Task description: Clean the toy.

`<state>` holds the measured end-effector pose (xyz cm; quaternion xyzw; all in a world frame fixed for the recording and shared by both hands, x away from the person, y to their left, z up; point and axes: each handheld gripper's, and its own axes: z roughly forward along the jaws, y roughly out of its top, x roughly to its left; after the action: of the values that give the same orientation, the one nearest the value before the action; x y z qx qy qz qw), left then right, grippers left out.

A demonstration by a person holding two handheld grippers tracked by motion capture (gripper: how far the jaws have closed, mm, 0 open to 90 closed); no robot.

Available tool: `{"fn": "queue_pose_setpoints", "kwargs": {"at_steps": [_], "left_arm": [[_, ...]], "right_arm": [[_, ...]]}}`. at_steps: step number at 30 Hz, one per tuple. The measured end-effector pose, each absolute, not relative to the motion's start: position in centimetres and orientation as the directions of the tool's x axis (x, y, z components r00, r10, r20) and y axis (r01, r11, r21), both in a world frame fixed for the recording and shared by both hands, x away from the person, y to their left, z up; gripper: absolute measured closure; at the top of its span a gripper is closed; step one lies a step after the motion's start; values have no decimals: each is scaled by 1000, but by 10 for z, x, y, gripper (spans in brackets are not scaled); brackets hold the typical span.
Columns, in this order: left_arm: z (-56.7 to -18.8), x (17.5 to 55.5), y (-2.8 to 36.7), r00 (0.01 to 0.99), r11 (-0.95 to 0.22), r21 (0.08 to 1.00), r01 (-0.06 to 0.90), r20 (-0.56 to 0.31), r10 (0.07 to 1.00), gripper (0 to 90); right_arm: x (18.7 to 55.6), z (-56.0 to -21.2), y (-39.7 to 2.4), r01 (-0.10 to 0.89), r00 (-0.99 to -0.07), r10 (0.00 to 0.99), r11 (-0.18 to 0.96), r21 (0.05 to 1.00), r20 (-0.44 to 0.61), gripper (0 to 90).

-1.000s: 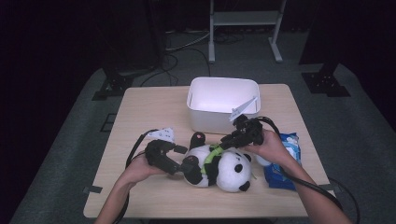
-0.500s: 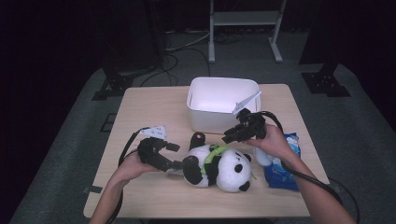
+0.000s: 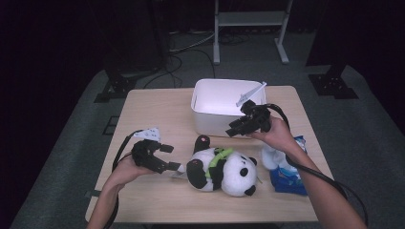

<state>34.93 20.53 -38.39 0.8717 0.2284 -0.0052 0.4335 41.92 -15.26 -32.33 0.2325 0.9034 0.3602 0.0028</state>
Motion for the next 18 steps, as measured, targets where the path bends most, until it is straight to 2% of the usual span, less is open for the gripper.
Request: {"fn": "queue_pose_setpoints", "kwargs": {"at_steps": [18], "left_arm": [[-389, 351, 217, 877, -518, 740, 430, -206, 434, 126]], "right_arm": [[444, -308, -132, 379, -903, 413, 640, 669, 116, 550]]}}
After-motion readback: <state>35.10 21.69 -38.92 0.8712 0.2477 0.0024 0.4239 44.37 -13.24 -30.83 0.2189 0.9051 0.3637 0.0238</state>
